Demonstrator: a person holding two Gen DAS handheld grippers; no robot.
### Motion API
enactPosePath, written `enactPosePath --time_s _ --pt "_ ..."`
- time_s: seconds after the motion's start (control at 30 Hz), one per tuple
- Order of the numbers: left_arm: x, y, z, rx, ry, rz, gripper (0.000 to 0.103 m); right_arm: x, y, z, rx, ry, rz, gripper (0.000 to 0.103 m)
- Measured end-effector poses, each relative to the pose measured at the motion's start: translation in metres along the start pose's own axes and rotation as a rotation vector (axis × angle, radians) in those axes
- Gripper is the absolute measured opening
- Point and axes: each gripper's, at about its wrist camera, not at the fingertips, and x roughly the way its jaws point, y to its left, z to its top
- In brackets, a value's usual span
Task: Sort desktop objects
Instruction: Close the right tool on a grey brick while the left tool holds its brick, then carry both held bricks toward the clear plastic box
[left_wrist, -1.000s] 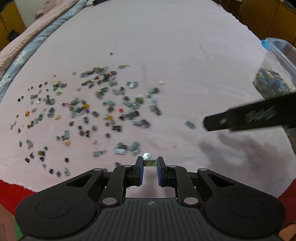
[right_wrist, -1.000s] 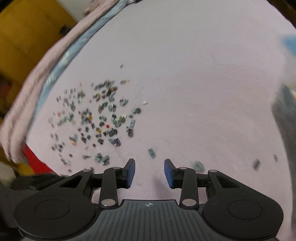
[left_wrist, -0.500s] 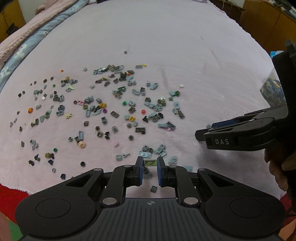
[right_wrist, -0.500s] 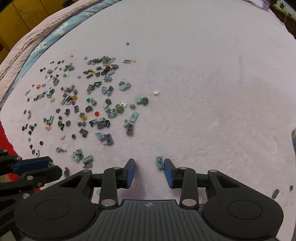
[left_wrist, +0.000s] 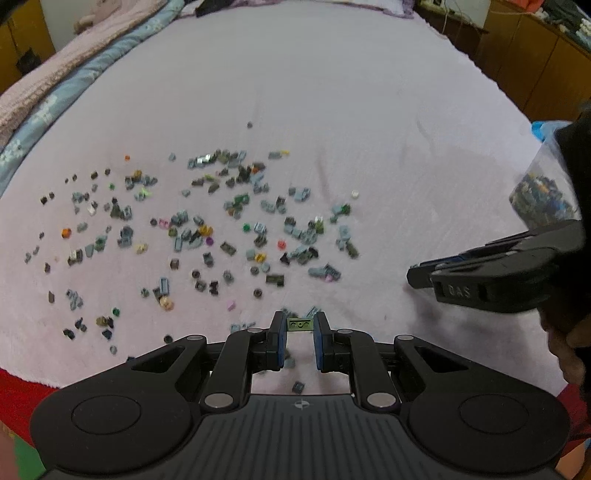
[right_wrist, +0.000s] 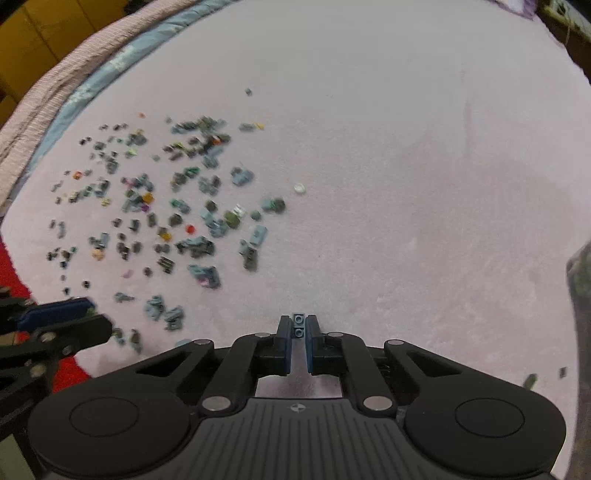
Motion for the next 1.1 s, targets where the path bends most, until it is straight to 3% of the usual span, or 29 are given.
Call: enactPosePath --time_s 0.5,0.83,1.1 --pt "-0.077 -0.057 0.045 0.094 -0.143 -0.023 0.017 -0.147 0.000 0.010 -0.020 -0.149 0.106 0.008" --pt "-0.109 -0.116 0.066 0.165 -0.220 -0.066 0.017 -0.232 -0.042 0.000 -0.008 -0.258 0.075 0.008" --pt "-0.121 -0.182 0.077 0.274 -0.266 -0.120 0.017 -0.276 -0.092 -0.021 0.047 -0.316 0.019 0.008"
